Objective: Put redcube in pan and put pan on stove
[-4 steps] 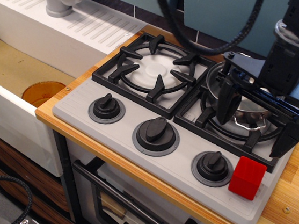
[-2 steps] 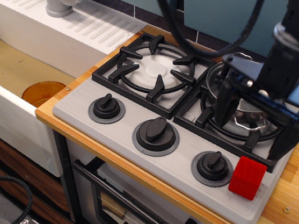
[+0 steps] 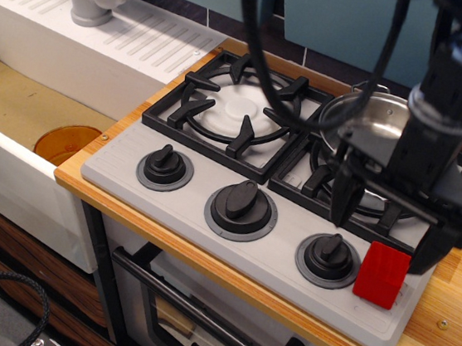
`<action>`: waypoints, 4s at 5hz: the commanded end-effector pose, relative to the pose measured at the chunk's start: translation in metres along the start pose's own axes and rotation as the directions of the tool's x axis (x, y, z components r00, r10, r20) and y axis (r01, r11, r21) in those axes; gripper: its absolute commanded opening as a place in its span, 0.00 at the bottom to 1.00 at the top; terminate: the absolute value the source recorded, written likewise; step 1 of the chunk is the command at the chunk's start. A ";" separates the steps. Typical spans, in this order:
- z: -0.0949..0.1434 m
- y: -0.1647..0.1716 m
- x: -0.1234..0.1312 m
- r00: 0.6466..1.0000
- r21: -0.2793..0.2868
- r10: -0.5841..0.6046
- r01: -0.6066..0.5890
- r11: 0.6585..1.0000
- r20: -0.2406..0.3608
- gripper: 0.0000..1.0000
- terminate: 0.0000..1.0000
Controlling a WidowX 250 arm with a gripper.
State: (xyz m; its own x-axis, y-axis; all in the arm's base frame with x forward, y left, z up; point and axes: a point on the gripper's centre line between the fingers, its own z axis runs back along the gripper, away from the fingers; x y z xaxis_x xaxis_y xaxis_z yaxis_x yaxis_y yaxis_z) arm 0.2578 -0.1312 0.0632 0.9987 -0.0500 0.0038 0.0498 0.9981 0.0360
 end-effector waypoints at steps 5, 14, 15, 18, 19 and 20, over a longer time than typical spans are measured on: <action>-0.020 -0.005 0.006 0.993 0.047 0.009 -0.015 0.999 0.117 1.00 0.00; 0.084 0.040 0.065 0.989 0.095 -0.115 0.123 0.988 -0.089 0.00 0.00; 0.080 0.045 0.082 0.987 0.083 -0.137 0.144 0.986 -0.089 0.00 0.00; 0.046 0.032 0.092 0.987 0.023 -0.152 0.153 0.988 -0.055 0.00 0.00; 0.043 0.029 0.091 0.988 0.028 -0.149 0.150 0.988 -0.043 1.00 0.00; 0.047 0.029 0.089 0.988 0.034 -0.148 0.150 0.988 -0.051 1.00 0.00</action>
State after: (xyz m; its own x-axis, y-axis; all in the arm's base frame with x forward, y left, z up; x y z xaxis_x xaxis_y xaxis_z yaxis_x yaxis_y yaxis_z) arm 0.3416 -0.1045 0.0922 0.9761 -0.1846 -0.1143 0.1939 0.9781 0.0761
